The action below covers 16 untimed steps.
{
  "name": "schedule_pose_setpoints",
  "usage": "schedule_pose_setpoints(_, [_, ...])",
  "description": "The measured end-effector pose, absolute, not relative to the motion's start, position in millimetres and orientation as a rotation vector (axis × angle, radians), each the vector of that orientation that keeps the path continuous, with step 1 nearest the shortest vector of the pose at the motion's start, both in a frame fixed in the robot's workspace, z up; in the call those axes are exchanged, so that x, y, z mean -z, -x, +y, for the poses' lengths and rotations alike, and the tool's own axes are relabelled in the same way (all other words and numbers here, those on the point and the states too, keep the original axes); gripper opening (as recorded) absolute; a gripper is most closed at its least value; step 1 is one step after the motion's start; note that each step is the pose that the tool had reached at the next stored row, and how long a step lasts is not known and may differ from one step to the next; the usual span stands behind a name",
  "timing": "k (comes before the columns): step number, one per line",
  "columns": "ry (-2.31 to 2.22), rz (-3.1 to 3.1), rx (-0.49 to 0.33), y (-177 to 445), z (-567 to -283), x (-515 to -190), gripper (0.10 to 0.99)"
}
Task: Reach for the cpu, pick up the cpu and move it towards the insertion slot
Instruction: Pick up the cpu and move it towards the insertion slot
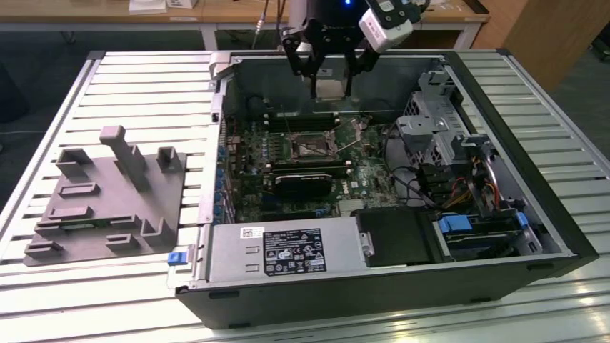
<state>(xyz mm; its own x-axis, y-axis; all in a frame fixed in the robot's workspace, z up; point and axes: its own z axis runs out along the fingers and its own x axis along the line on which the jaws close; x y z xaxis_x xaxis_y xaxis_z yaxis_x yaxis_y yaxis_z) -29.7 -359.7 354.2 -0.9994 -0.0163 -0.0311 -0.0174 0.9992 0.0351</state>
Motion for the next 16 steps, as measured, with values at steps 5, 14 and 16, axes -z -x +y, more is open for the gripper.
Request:
schedule_pose_setpoints(5, [0.027, 3.11, -0.055, 27.4, -349.4, -353.7, 0.545])
schedule_pose_setpoints(14, [0.027, 3.11, -0.055, 25.8, -342.3, -353.4, 0.545])
schedule_pose_setpoints(16, [0.027, 3.11, -0.055, 25.8, -342.2, -353.4, 0.545])
